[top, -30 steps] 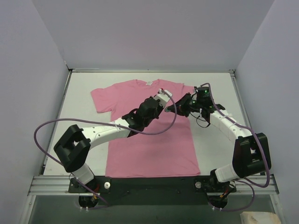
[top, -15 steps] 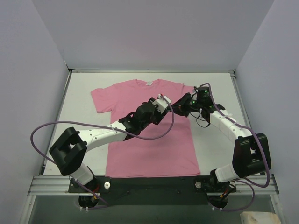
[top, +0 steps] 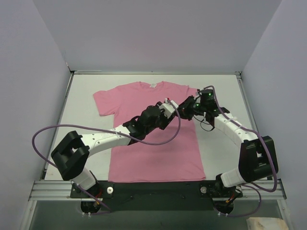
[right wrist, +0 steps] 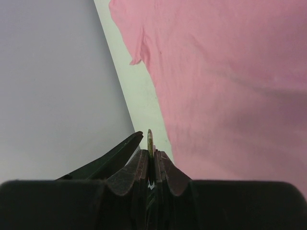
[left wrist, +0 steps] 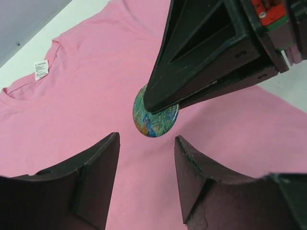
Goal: Pin the brooch onto the clothing
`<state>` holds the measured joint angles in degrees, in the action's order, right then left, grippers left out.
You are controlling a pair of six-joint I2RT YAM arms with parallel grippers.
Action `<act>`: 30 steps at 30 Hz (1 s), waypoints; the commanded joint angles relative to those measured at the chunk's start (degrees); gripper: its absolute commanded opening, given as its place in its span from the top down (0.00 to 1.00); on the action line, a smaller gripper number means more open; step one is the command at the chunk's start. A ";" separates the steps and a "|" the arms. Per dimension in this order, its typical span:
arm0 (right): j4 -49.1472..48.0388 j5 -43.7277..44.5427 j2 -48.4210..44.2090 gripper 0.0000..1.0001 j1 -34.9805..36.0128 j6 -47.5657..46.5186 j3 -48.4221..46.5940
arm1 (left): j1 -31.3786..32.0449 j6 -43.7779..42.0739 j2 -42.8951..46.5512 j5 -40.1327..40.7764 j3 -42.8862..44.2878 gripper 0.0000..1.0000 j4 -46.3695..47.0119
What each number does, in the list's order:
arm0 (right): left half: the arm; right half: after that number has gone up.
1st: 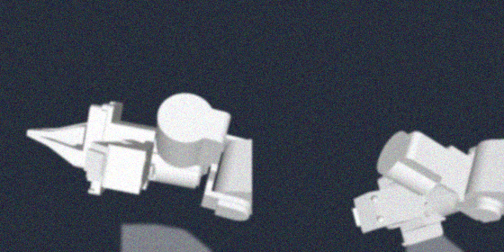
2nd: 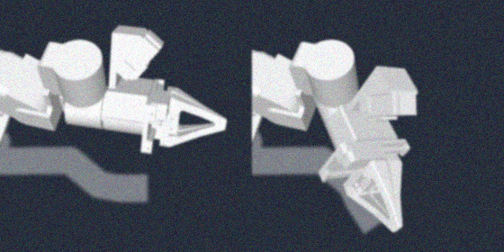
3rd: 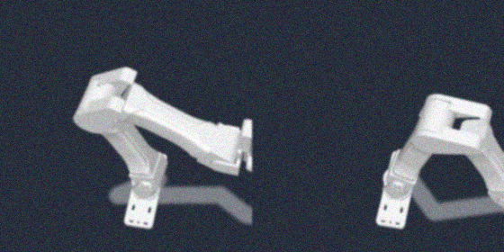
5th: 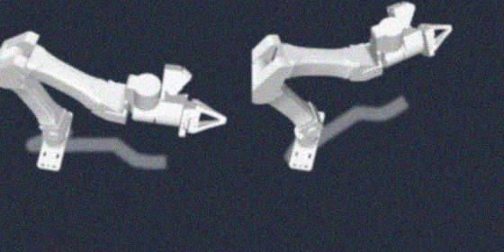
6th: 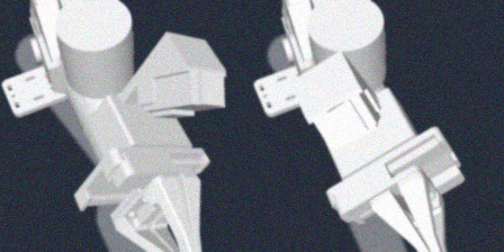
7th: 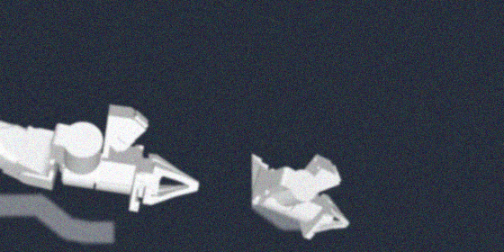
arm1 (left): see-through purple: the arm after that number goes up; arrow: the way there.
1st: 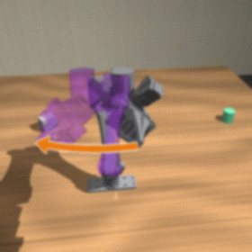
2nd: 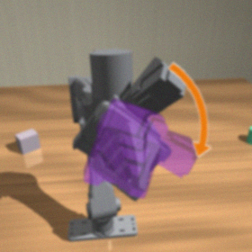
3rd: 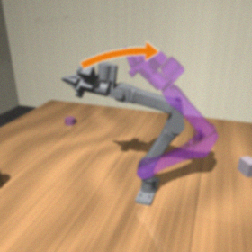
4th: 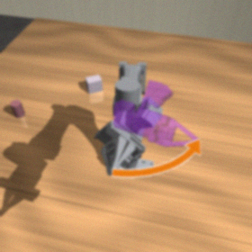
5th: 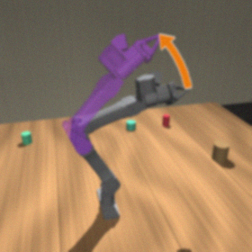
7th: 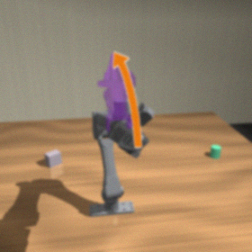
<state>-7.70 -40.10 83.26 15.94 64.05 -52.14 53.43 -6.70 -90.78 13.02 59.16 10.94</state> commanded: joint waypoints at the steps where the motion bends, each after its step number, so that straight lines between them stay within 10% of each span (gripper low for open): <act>1: -1.61 -2.70 0.84 0.99 1.10 3.01 0.28 | 0.18 -0.24 -0.27 -1.50 3.24 0.43 1.98; 11: -2.67 -3.32 1.81 0.99 3.48 4.24 0.11 | 0.27 -0.86 -1.15 -1.06 2.72 0.54 3.30; 18: -3.28 -4.02 2.60 0.98 4.88 4.33 -0.16 | 0.27 -1.21 -1.41 -0.89 2.46 1.00 3.04; 30: -3.90 -3.85 2.08 0.64 5.24 2.40 -0.59 | -0.08 0.11 1.31 -0.01 -0.97 1.00 4.70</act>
<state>-10.07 -38.89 86.56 19.90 67.44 -52.01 53.91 -9.65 -91.85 13.50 58.41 10.83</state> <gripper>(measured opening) 0.294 0.051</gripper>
